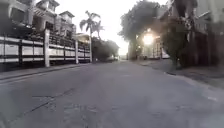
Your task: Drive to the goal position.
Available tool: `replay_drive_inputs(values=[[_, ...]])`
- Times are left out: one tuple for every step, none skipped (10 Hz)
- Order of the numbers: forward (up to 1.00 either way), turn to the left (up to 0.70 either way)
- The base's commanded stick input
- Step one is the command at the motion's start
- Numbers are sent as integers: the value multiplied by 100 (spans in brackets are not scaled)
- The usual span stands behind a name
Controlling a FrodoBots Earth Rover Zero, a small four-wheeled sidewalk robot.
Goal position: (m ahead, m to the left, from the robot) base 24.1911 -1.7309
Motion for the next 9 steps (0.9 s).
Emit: replay_drive_inputs(values=[[66, 0], [66, 0], [66, 0], [66, 0], [66, 0], [66, 0], [66, 0], [66, 0], [66, 0]])
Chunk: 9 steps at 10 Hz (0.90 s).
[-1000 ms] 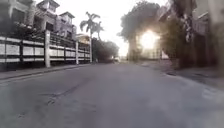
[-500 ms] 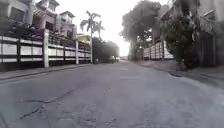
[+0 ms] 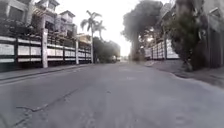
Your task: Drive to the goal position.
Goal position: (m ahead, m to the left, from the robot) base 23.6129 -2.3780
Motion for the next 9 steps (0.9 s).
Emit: replay_drive_inputs(values=[[66, 0], [66, 0], [66, 0], [66, 0], [66, 0], [66, 0], [66, 0], [66, 0], [66, 0]])
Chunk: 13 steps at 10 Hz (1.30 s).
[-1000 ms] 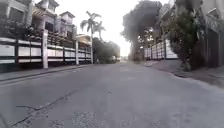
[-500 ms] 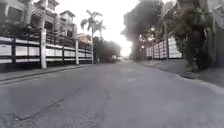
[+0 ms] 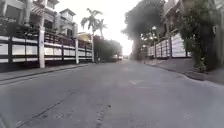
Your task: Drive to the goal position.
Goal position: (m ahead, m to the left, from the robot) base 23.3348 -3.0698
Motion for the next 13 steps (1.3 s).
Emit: replay_drive_inputs(values=[[66, 0], [66, 0], [66, 0], [66, 0], [66, -19], [66, -33], [66, -33], [67, -33], [68, -33], [69, -32], [69, -35], [68, -34], [68, 0]])
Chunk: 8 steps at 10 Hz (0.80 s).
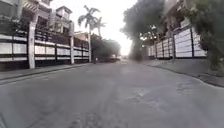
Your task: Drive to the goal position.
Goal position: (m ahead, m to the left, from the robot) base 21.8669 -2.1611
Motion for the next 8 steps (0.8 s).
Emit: replay_drive_inputs(values=[[67, 0], [67, 0], [67, 0], [67, 0], [67, 0], [68, 0], [68, 0], [68, 0]])
